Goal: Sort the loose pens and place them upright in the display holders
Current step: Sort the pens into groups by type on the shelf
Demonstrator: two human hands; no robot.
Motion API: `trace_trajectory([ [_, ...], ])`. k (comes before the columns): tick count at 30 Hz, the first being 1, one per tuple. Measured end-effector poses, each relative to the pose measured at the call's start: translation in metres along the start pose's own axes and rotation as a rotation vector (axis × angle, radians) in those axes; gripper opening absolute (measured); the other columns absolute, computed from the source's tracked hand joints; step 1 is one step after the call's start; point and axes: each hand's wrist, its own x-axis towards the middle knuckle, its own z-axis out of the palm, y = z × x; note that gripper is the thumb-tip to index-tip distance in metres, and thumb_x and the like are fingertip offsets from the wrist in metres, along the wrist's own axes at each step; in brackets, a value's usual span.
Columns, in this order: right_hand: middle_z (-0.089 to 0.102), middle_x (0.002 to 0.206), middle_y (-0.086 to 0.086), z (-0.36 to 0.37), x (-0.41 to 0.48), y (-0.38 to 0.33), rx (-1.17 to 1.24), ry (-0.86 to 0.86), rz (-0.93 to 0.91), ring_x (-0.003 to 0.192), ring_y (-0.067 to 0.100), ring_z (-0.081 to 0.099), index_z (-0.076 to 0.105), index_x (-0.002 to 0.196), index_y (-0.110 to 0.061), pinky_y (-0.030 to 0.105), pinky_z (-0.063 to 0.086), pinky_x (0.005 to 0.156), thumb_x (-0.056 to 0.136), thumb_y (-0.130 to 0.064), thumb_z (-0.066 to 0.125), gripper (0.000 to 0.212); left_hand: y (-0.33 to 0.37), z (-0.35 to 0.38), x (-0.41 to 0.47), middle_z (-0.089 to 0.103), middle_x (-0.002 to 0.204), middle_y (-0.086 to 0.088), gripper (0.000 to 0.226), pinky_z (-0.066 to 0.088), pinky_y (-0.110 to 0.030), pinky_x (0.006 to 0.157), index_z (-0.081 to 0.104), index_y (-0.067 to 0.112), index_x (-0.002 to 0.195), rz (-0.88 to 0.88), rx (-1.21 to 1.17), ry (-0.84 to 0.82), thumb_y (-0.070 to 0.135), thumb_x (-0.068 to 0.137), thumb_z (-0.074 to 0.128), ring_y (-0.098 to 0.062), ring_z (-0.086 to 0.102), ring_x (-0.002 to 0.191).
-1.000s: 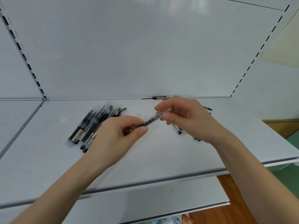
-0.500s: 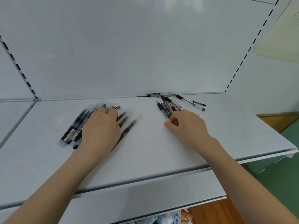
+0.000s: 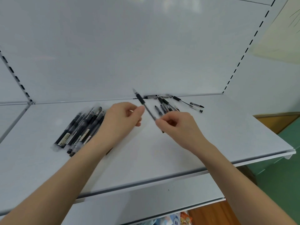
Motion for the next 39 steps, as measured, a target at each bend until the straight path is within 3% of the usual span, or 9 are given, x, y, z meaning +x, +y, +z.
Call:
trace_trajectory([
  [7,0.054,0.061,-0.010,-0.008,0.032,0.007,-0.064,-0.178,-0.105,0.054,-0.001,0.045,0.061,0.069,-0.018,0.010,0.035,0.055,0.086,-0.022,0.061,0.018,0.010,0.007,0.008,0.066,0.069,-0.007,0.009,0.054,-0.023,0.054,0.058,0.006,0.086,-0.110,-0.302,0.004,0.011,0.090,0.053,-0.010,0.066,0.051],
  [13,0.067,0.102,0.012,-0.006,0.129,0.021,-0.426,-0.053,-0.207,0.092,0.023,0.059,0.067,0.096,-0.003,0.033,0.046,0.086,0.087,-0.009,0.054,0.017,0.000,-0.014,0.000,0.058,0.066,-0.009,0.008,0.055,-0.031,0.055,0.056,0.006,0.084,-0.154,-0.295,0.053,0.011,0.090,0.053,-0.012,0.060,0.041],
  [15,0.066,0.107,0.015,0.003,0.152,0.021,-0.587,-0.121,-0.223,0.100,0.030,0.059,0.066,0.099,-0.001,0.037,0.047,0.088,0.088,-0.006,0.051,0.019,-0.002,-0.019,-0.002,0.057,0.064,-0.007,0.009,0.054,-0.035,0.059,0.056,0.008,0.082,-0.157,-0.284,0.059,0.012,0.089,0.054,-0.012,0.059,0.040],
  [18,0.063,0.113,0.014,0.016,0.166,0.021,-0.778,-0.260,-0.219,0.105,0.030,0.057,0.064,0.106,-0.004,0.035,0.047,0.088,0.088,-0.009,0.053,0.022,-0.005,-0.024,-0.003,0.057,0.058,-0.004,0.010,0.051,-0.028,0.048,0.057,0.009,0.080,-0.157,-0.273,0.056,0.011,0.089,0.054,-0.013,0.057,0.039],
  [24,0.061,0.115,0.017,0.026,0.171,0.024,-0.893,-0.302,-0.221,0.107,0.031,0.056,0.063,0.109,0.000,0.034,0.046,0.087,0.090,-0.008,0.051,0.024,-0.009,-0.024,-0.001,0.056,0.056,-0.002,0.009,0.048,-0.024,0.044,0.058,0.009,0.081,-0.158,-0.277,0.031,0.012,0.089,0.055,-0.014,0.057,0.039],
  [27,0.060,0.113,0.015,0.019,0.163,0.024,-0.717,-0.246,-0.256,0.106,0.029,0.055,0.062,0.109,-0.002,0.032,0.043,0.086,0.093,-0.012,0.049,0.023,-0.009,-0.021,-0.001,0.058,0.059,-0.004,0.009,0.047,-0.024,0.044,0.059,0.010,0.082,-0.151,-0.273,0.012,0.013,0.089,0.055,-0.014,0.058,0.040],
  [30,0.065,0.099,0.010,0.006,0.141,0.008,-0.174,-0.103,-0.171,0.086,0.020,0.059,0.060,0.102,-0.005,0.019,0.043,0.071,0.093,-0.013,0.050,0.016,-0.009,-0.021,-0.002,0.059,0.061,-0.005,0.008,0.045,-0.023,0.044,0.060,0.011,0.082,-0.135,-0.270,-0.008,0.014,0.088,0.056,-0.014,0.058,0.041],
  [33,0.067,0.086,0.003,-0.010,0.110,-0.012,0.401,-0.179,-0.016,0.071,0.013,0.067,0.054,0.095,-0.013,0.020,0.053,0.067,0.095,-0.015,0.047,0.007,-0.005,-0.021,-0.006,0.058,0.061,-0.005,0.008,0.043,-0.019,0.041,0.061,0.009,0.084,-0.105,-0.284,-0.028,0.014,0.088,0.056,-0.014,0.055,0.041],
  [39,0.059,0.078,-0.001,-0.030,0.064,-0.023,0.551,-0.227,-0.005,0.065,0.007,0.058,0.062,0.092,-0.018,0.021,0.053,0.065,0.093,-0.010,0.051,0.014,0.002,-0.024,-0.019,0.052,0.049,0.004,0.011,0.041,-0.017,0.042,0.063,0.008,0.082,-0.008,-0.273,-0.037,0.013,0.087,0.055,-0.015,0.045,0.038],
])
